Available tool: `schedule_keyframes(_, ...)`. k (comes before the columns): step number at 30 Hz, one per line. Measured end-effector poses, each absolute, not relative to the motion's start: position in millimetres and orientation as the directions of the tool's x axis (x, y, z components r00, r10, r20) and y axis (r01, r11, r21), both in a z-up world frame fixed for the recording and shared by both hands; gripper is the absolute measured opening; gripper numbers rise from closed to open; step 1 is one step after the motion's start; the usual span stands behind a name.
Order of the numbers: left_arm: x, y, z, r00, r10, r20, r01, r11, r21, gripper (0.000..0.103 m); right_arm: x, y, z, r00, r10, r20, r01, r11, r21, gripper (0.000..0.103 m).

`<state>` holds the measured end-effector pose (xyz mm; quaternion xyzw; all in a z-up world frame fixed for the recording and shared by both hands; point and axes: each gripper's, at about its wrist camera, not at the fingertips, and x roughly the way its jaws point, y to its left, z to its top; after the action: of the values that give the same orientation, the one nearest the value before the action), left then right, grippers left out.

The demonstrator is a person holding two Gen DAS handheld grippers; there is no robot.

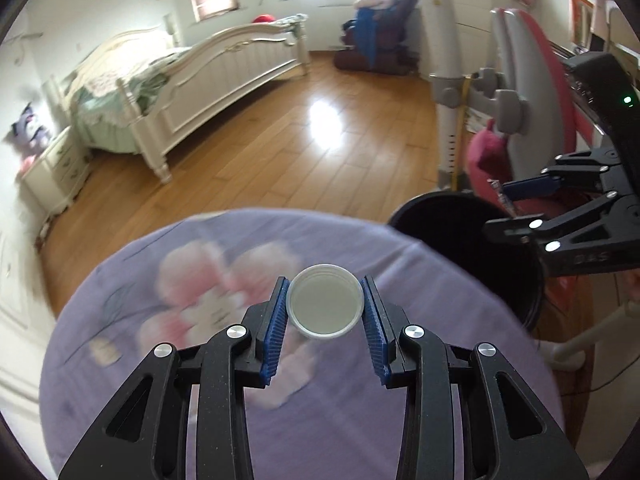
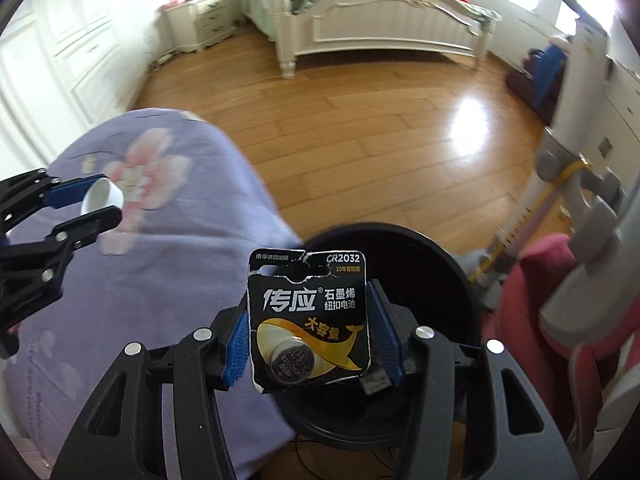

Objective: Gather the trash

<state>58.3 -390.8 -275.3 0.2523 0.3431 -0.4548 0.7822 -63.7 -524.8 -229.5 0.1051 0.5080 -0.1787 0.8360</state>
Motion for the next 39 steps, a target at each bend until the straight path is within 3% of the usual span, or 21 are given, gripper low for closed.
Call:
schedule_keyframes(11,28,-494,-309,0.239,-0.515,-0.823,0.93,0.365,0.041,0.037,-93,-590,-284,0.305,-0.197,-0.932,0.504,0.863,-0.018,0.054)
schedule_keyframes(12,27,-500,-313,0.232,-0.504,-0.832,0.931,0.363,0.039,0.038,-94,-593,-289,0.298,-0.193,-0.935,0.507,0.862,-0.016,0.058)
schedule_keyframes(13,25,-504,-315,0.231,-0.496,-0.837,0.931,0.363,0.042,0.05,-94,-595,-292,0.295,-0.193,-0.936,0.514,0.858,-0.015,0.066)
schedule_keyframes(14,25,-507,-316,0.237,-0.492,-0.838,0.93,0.365,0.049,0.058,-93,-597,-293,0.29,-0.192,-0.938,0.519,0.854,-0.015,0.084)
schedule_keyframes(15,24,-509,-318,0.241,-0.493,-0.836,0.929,0.367,0.052,0.058,-94,-598,-295,0.288,-0.202,-0.936,0.527,0.849,-0.021,0.089)
schedule_keyframes(22,31,-505,-312,0.25,-0.503,-0.827,0.92,0.389,0.042,0.058,-94,-600,-290,0.301,-0.224,-0.927,0.539,0.842,-0.028,0.089)
schedule_keyframes(29,33,-471,-284,0.377,-0.504,-0.777,0.874,0.472,0.118,0.088,-95,-587,-273,0.33,-0.233,-0.915,0.528,0.849,-0.026,0.089)
schedule_keyframes(39,45,-399,-214,0.515,-0.546,-0.661,0.788,0.605,0.115,0.093,-82,-538,-230,0.401,-0.237,-0.885,0.462,0.886,-0.027,0.089)
